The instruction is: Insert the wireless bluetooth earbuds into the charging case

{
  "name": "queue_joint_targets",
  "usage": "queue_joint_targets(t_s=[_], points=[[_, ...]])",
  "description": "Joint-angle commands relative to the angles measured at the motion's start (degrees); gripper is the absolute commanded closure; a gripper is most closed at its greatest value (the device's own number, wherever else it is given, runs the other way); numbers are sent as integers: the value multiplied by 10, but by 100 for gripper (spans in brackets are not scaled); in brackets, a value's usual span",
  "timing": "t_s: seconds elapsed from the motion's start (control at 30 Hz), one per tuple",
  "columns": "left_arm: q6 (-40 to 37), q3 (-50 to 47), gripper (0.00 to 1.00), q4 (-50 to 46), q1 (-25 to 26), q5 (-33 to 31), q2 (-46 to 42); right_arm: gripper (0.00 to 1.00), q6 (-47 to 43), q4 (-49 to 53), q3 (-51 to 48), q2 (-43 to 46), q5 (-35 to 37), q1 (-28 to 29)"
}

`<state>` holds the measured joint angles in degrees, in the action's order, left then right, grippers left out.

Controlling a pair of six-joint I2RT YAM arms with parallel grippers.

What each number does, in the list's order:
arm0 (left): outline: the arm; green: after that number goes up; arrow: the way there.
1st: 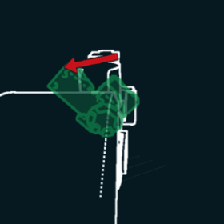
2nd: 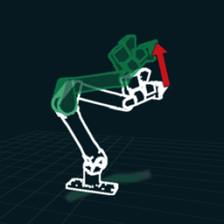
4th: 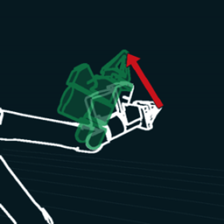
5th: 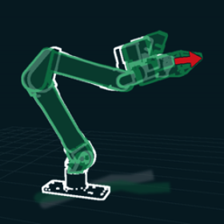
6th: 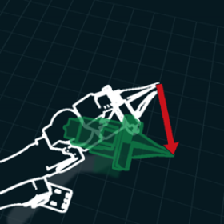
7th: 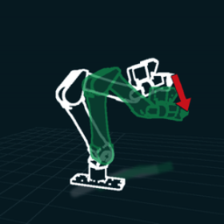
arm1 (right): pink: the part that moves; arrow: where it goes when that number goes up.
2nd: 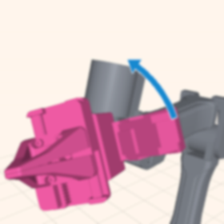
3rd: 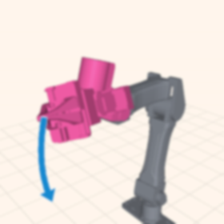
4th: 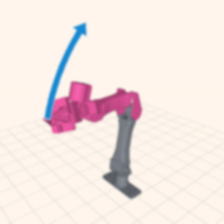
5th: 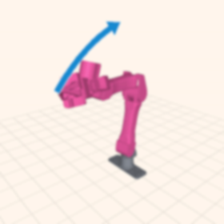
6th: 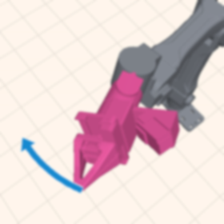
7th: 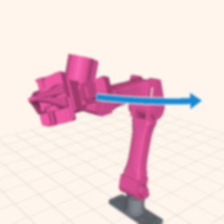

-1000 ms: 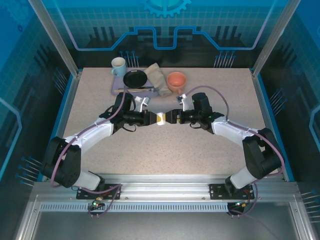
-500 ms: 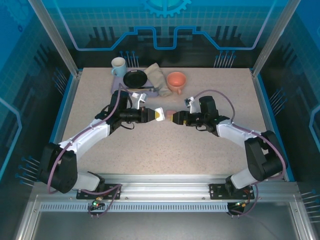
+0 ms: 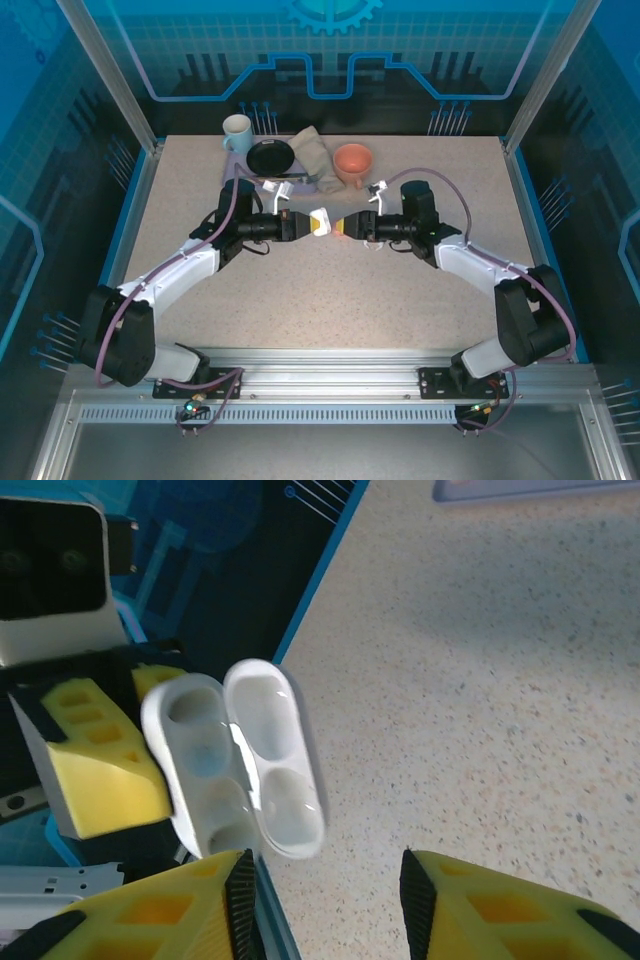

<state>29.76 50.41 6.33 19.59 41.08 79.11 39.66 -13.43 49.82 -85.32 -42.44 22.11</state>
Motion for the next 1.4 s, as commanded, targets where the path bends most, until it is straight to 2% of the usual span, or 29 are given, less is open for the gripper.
queue_joint_targets(t_s=[0.0, 0.17, 0.67, 0.77, 0.93, 1.03, 1.1, 1.17, 1.23, 1.27, 1.37], points=[[5, 0, 100, 19, -5, 20, -3, 55, 4, -11, 26, -13, -11, 13], [7, 1, 100, 20, -5, 20, -2, 57, 3, -12, 35, -27, -9, 25], [17, 3, 100, 31, -5, 31, 3, 69, 4, -17, 57, -69, -8, 39], [19, 1, 100, 33, -4, 33, 3, 73, 5, -17, 65, -75, -9, 40], [19, -1, 100, 33, -4, 30, 1, 90, -1, -7, 73, -78, -10, 40], [16, 1, 91, 24, -4, 24, 4, 100, -10, 8, 75, -76, -7, 37], [14, 5, 78, 19, -5, 20, 7, 100, -18, 21, 77, -73, -4, 35], [12, 10, 56, 9, -6, 12, 9, 100, -33, 44, 83, -69, 0, 32], [6, 16, 39, -3, -7, 5, 10, 100, -59, 83, 93, -65, 6, 29], [3, 22, 32, -12, -9, 3, 10, 100, -74, 109, 101, -64, 11, 27], [-14, 43, 21, -46, -20, 3, 7, 100, -130, 186, 128, -63, 27, 19]])
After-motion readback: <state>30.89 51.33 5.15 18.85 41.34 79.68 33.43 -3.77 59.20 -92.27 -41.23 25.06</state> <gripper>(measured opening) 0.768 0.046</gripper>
